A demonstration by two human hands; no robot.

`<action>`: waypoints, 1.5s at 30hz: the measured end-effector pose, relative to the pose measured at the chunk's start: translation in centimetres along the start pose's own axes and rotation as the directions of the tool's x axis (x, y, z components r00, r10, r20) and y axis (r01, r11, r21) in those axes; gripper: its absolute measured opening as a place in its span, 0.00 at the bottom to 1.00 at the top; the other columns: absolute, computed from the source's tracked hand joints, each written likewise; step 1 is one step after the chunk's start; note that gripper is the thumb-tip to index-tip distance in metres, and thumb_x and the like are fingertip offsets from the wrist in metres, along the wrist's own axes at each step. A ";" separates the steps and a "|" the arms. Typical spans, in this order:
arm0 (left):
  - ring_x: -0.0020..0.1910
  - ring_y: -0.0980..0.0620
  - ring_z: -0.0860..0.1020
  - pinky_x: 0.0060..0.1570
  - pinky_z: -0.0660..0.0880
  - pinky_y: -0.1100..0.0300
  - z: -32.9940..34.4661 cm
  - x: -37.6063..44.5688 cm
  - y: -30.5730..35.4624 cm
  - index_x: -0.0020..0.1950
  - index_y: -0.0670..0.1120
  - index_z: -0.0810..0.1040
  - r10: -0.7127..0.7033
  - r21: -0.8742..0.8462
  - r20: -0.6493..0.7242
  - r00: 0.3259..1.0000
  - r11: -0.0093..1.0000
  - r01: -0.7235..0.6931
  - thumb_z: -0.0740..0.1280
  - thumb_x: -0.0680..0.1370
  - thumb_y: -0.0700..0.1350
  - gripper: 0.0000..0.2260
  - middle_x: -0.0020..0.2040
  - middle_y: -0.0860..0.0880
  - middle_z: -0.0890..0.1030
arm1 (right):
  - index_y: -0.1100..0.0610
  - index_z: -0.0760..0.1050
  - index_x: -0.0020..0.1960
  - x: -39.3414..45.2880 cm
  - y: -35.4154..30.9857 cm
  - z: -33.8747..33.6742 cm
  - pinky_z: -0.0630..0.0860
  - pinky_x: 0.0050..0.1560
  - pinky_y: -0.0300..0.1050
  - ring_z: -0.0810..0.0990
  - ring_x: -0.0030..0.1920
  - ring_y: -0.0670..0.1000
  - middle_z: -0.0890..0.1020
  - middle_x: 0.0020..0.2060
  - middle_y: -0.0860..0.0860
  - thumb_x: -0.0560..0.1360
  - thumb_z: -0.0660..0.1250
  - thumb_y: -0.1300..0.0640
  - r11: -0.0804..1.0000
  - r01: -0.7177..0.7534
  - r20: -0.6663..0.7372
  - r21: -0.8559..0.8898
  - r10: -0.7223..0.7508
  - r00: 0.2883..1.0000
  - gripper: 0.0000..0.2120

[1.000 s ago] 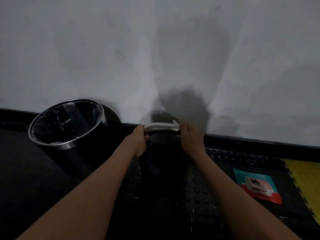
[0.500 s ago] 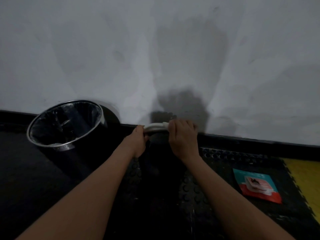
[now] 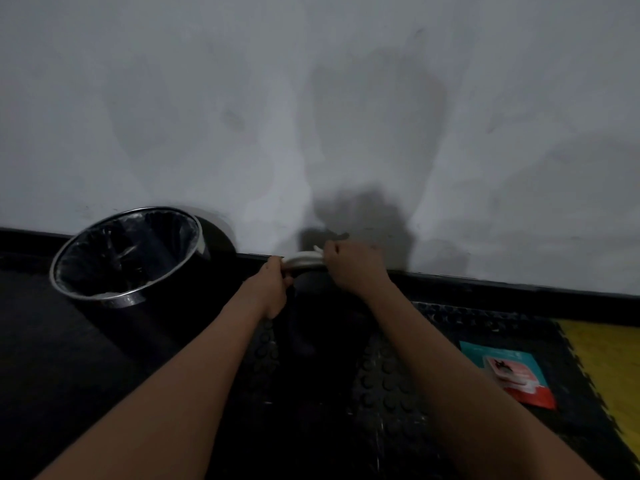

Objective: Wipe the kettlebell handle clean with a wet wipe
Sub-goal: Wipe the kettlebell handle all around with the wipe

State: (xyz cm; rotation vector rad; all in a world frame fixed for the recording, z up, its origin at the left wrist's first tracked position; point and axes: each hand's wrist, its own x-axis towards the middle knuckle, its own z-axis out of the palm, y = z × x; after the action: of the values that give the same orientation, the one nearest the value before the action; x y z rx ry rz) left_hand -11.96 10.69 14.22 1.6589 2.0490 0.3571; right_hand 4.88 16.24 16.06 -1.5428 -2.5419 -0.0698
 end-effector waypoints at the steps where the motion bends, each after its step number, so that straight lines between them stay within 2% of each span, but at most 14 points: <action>1: 0.62 0.38 0.75 0.61 0.70 0.49 -0.1 0.0 0.1 0.71 0.44 0.61 -0.002 -0.003 0.002 1.000 1.000 0.002 0.59 0.81 0.48 0.19 0.69 0.40 0.71 | 0.58 0.73 0.51 -0.3 -0.7 0.3 0.69 0.49 0.55 0.80 0.45 0.62 0.81 0.46 0.58 0.77 0.50 0.56 1.000 0.026 -0.070 -0.007 -0.026 0.997 0.14; 6: 0.62 0.38 0.75 0.61 0.71 0.49 -0.3 -0.2 0.1 0.71 0.43 0.61 0.006 -0.003 0.014 1.000 1.000 -0.006 0.60 0.81 0.48 0.20 0.68 0.40 0.72 | 0.53 0.71 0.37 -1.9 0.1 2.3 0.71 0.49 0.52 0.79 0.42 0.57 0.81 0.36 0.52 0.78 0.52 0.49 0.892 -0.100 -0.316 0.442 0.259 0.913 0.16; 8: 0.61 0.38 0.75 0.61 0.71 0.49 -0.4 -0.2 0.0 0.69 0.43 0.62 0.008 0.001 0.017 1.000 1.000 -0.008 0.60 0.81 0.48 0.19 0.67 0.40 0.73 | 0.52 0.71 0.40 -2.6 1.3 2.4 0.71 0.52 0.52 0.80 0.47 0.58 0.81 0.41 0.55 0.78 0.52 0.50 0.804 -0.206 -0.190 0.557 0.365 0.911 0.13; 10: 0.61 0.38 0.75 0.61 0.71 0.49 -0.4 -0.3 -0.1 0.69 0.43 0.62 0.008 0.005 0.019 1.000 1.000 -0.008 0.59 0.81 0.48 0.19 0.67 0.41 0.73 | 0.56 0.73 0.55 -2.3 2.4 2.2 0.72 0.58 0.57 0.77 0.56 0.63 0.78 0.53 0.60 0.78 0.56 0.53 0.857 -0.327 0.081 0.398 0.323 0.943 0.11; 15: 0.62 0.38 0.75 0.62 0.70 0.48 -0.4 -0.3 -0.2 0.69 0.43 0.62 0.016 -0.010 0.011 1.000 1.000 -0.016 0.60 0.81 0.48 0.18 0.68 0.41 0.73 | 0.60 0.69 0.57 1.2 2.8 -0.5 0.73 0.58 0.57 0.77 0.58 0.64 0.77 0.57 0.65 0.77 0.60 0.56 0.983 -0.109 0.346 0.150 0.051 0.937 0.11; 20: 0.60 0.38 0.76 0.59 0.72 0.51 -0.2 -0.3 -0.2 0.69 0.44 0.62 0.017 -0.005 -0.002 1.000 1.000 -0.017 0.60 0.81 0.46 0.18 0.67 0.40 0.73 | 0.60 0.72 0.53 0.2 -0.1 -0.6 0.71 0.51 0.58 0.79 0.49 0.64 0.80 0.50 0.60 0.78 0.48 0.55 0.995 0.083 0.003 -0.049 -0.083 0.997 0.16; 22: 0.60 0.39 0.77 0.58 0.71 0.52 -0.2 -0.4 -0.2 0.69 0.44 0.62 0.018 -0.007 -0.003 1.000 1.000 -0.018 0.61 0.81 0.45 0.18 0.67 0.41 0.73 | 0.54 0.72 0.45 -0.7 -0.4 1.0 0.68 0.46 0.54 0.79 0.41 0.61 0.81 0.40 0.55 0.77 0.44 0.52 0.999 0.030 -0.189 0.044 -0.021 0.982 0.18; 26: 0.60 0.37 0.76 0.60 0.71 0.49 -0.2 -0.4 0.0 0.70 0.44 0.62 0.018 -0.002 -0.004 1.000 1.000 -0.018 0.60 0.82 0.48 0.18 0.68 0.39 0.72 | 0.49 0.70 0.43 -3.0 0.5 3.5 0.66 0.53 0.51 0.74 0.44 0.52 0.77 0.39 0.47 0.78 0.52 0.51 0.964 -0.076 -0.412 0.254 0.179 0.894 0.10; 31: 0.60 0.36 0.75 0.60 0.71 0.48 -0.3 -0.4 -0.1 0.69 0.44 0.62 0.012 -0.011 0.012 1.000 1.000 -0.012 0.60 0.81 0.49 0.18 0.67 0.38 0.73 | 0.49 0.65 0.38 -2.7 0.9 4.0 0.63 0.52 0.51 0.78 0.38 0.55 0.79 0.34 0.51 0.75 0.52 0.59 0.898 -0.276 -0.372 0.343 0.399 0.838 0.09; 33: 0.60 0.36 0.75 0.60 0.71 0.48 -0.4 -0.4 -0.3 0.69 0.44 0.62 0.017 -0.004 0.018 1.000 1.000 -0.017 0.60 0.81 0.50 0.18 0.67 0.39 0.72 | 0.55 0.72 0.40 -1.8 0.5 2.8 0.67 0.53 0.59 0.80 0.36 0.59 0.81 0.36 0.57 0.73 0.49 0.59 0.949 -0.291 -0.347 0.126 0.317 0.883 0.13; 35: 0.61 0.36 0.75 0.60 0.71 0.48 -0.4 -0.5 -0.3 0.69 0.45 0.62 0.017 0.000 0.018 1.000 1.000 -0.017 0.59 0.81 0.50 0.19 0.68 0.39 0.72 | 0.61 0.73 0.52 -0.9 0.2 1.1 0.67 0.55 0.62 0.80 0.45 0.63 0.81 0.46 0.61 0.75 0.47 0.58 0.983 -0.173 -0.109 -0.060 0.166 0.980 0.18; 38: 0.61 0.36 0.75 0.61 0.71 0.47 -0.5 -0.5 -0.3 0.70 0.45 0.62 0.016 -0.004 0.017 1.000 1.000 -0.016 0.59 0.81 0.51 0.19 0.68 0.40 0.73 | 0.62 0.70 0.58 0.4 0.1 -0.9 0.72 0.53 0.61 0.79 0.52 0.65 0.79 0.53 0.62 0.79 0.53 0.58 0.996 0.022 0.083 -0.084 -0.015 0.996 0.13; 41: 0.61 0.37 0.76 0.60 0.72 0.47 -0.5 -0.3 -0.4 0.69 0.45 0.63 0.015 -0.005 0.018 1.000 1.000 -0.015 0.60 0.81 0.51 0.19 0.67 0.40 0.73 | 0.56 0.72 0.51 -0.1 -0.8 -0.4 0.70 0.51 0.57 0.80 0.46 0.61 0.81 0.46 0.56 0.78 0.52 0.55 0.993 0.075 -0.053 -0.091 -0.080 0.995 0.11; 45: 0.60 0.38 0.76 0.60 0.72 0.48 -0.6 -0.4 -0.4 0.68 0.45 0.64 0.014 -0.002 0.016 1.000 1.000 -0.014 0.61 0.80 0.51 0.19 0.66 0.41 0.74 | 0.48 0.73 0.47 -2.2 -0.9 2.4 0.66 0.59 0.56 0.75 0.46 0.54 0.78 0.42 0.47 0.80 0.51 0.48 0.987 0.018 -0.370 0.157 0.042 0.928 0.12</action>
State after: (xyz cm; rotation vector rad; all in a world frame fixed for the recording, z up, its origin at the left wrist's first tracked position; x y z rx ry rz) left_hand -12.52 10.32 14.60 1.6708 2.0251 0.3494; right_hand 4.76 14.21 13.42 -1.3383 -2.1836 -0.1422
